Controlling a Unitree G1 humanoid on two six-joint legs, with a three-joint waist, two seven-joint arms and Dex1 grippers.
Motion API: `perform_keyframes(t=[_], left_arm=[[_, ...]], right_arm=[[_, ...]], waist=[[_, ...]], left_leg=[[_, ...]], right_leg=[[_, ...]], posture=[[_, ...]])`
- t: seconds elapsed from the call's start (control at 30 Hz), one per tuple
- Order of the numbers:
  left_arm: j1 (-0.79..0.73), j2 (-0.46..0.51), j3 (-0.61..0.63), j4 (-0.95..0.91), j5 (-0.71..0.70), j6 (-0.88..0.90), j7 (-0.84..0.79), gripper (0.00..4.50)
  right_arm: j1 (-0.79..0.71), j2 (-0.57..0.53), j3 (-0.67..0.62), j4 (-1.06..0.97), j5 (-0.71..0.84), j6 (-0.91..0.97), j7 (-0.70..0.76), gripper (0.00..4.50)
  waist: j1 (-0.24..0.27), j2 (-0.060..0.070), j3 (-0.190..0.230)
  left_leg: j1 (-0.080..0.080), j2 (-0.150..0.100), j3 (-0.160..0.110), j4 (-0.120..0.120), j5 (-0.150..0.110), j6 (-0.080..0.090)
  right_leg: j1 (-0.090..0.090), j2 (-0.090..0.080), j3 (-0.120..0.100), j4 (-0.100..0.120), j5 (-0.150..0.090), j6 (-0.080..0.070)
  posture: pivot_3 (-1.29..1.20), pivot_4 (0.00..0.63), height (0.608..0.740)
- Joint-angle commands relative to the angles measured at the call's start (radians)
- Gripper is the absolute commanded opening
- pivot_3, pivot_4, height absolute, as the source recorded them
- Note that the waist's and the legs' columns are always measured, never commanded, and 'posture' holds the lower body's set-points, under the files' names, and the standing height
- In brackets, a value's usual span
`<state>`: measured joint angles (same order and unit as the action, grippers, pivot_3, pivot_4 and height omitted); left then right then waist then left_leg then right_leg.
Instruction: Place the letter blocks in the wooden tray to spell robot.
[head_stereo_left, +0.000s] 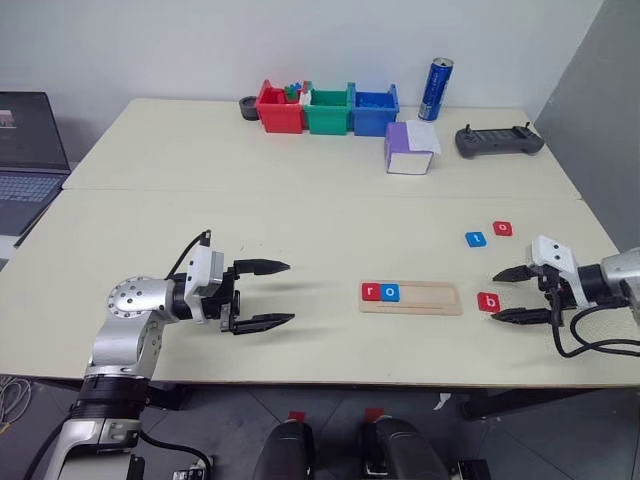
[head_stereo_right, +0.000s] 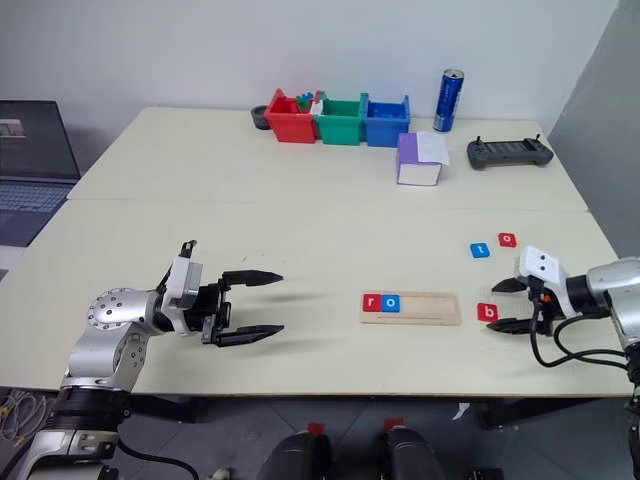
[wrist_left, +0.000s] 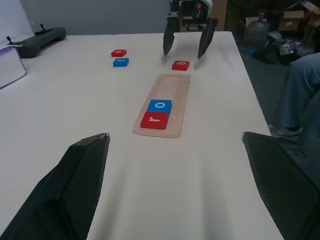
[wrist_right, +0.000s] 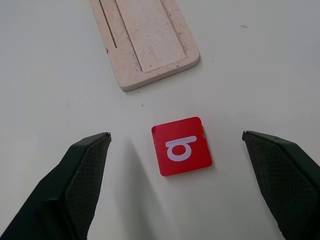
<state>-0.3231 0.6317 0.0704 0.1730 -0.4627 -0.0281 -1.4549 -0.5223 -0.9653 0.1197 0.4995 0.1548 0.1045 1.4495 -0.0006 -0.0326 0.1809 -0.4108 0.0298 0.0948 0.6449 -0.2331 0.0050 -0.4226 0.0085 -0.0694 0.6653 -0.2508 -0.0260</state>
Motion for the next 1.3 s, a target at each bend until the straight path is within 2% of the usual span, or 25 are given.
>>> perform_keyframes(t=[0.03,0.23,0.33,0.53,0.7,0.83,0.97,1.07,1.3], left_arm=[[-0.004,0.01,0.015,0.007,-0.011,-0.022,-0.011,4.5],[-0.017,0.011,0.013,0.028,-0.006,-0.033,-0.022,4.5],[-0.022,0.014,0.007,0.035,0.001,-0.042,-0.027,4.5],[-0.022,0.018,0.01,0.034,-0.002,-0.041,-0.03,4.5],[-0.013,0.022,0.014,0.027,-0.004,-0.043,-0.029,4.5],[-0.004,0.029,0.018,0.015,-0.009,-0.04,-0.028,4.5],[0.005,0.031,0.019,0.004,-0.01,-0.04,-0.023,4.5],[0.013,0.029,0.017,-0.013,-0.012,-0.034,-0.015,4.5],[0.023,0.03,0.014,-0.054,-0.017,-0.015,0.0,4.5]], right_arm=[[0.007,0.007,-0.012,0.003,-0.027,-0.044,-0.03,4.48],[0.057,0.017,0.009,0.023,-0.066,-0.054,-0.039,4.48],[0.059,0.023,0.003,0.036,-0.064,-0.051,-0.034,3.62],[0.028,0.036,-0.001,0.051,-0.067,-0.061,-0.049,1.52],[0.0,0.005,0.003,-0.062,-0.034,0.015,0.025,1.46],[-0.061,-0.021,0.005,-0.27,0.018,0.14,0.1,1.46],[-0.102,-0.001,0.068,-0.395,0.006,0.196,0.109,1.46],[-0.15,0.063,0.134,-0.401,-0.022,0.23,0.075,1.46],[-0.22,0.184,0.229,-0.274,-0.105,0.177,0.033,1.46]], waist=[[0.0,0.0,0.0],[0.001,0.0,0.0],[0.001,0.0,0.0],[0.001,0.0,0.0],[-0.001,0.0,0.0],[-0.003,0.002,0.001],[-0.001,0.001,0.0],[-0.001,0.001,0.0],[-0.001,0.001,0.0]], left_leg=[[0.0,0.0,0.0,0.0,0.0,0.0],[0.0,0.0,0.0,0.0,0.0,0.0],[0.002,0.0,0.0,0.0,0.0,0.0],[0.002,0.0,0.0,0.0,0.0,0.0],[0.003,0.0,0.001,0.0,0.0,0.0],[0.003,0.0,0.002,0.001,0.0,0.0],[0.005,0.0,0.002,0.001,0.0,0.0],[0.006,0.0,0.002,0.001,0.0,0.0],[0.006,-0.001,0.003,0.001,0.0,0.0]], right_leg=[[0.0,0.0,0.0,0.0,0.0,0.0],[0.0,0.0,0.0,0.0,0.0,0.0],[0.002,0.0,0.0,0.0,0.0,0.0],[0.002,0.0,0.0,0.001,0.0,0.0],[0.002,0.0,0.001,0.002,0.0,0.0],[0.0,0.0,0.002,0.005,0.0,-0.001],[0.001,-0.001,0.002,0.008,-0.002,-0.003],[0.001,-0.001,0.002,0.009,-0.002,-0.004],[0.0,-0.002,0.002,0.011,-0.003,-0.005]], posture=[[0.0,0.15,0.74],[0.0,0.15,0.74],[0.0,0.15,0.74],[0.0,0.15,0.74],[0.0,0.15,0.74],[0.0,0.15,0.74],[0.0,0.15,0.74],[0.0,0.15,0.74],[0.0,0.15,0.74]])
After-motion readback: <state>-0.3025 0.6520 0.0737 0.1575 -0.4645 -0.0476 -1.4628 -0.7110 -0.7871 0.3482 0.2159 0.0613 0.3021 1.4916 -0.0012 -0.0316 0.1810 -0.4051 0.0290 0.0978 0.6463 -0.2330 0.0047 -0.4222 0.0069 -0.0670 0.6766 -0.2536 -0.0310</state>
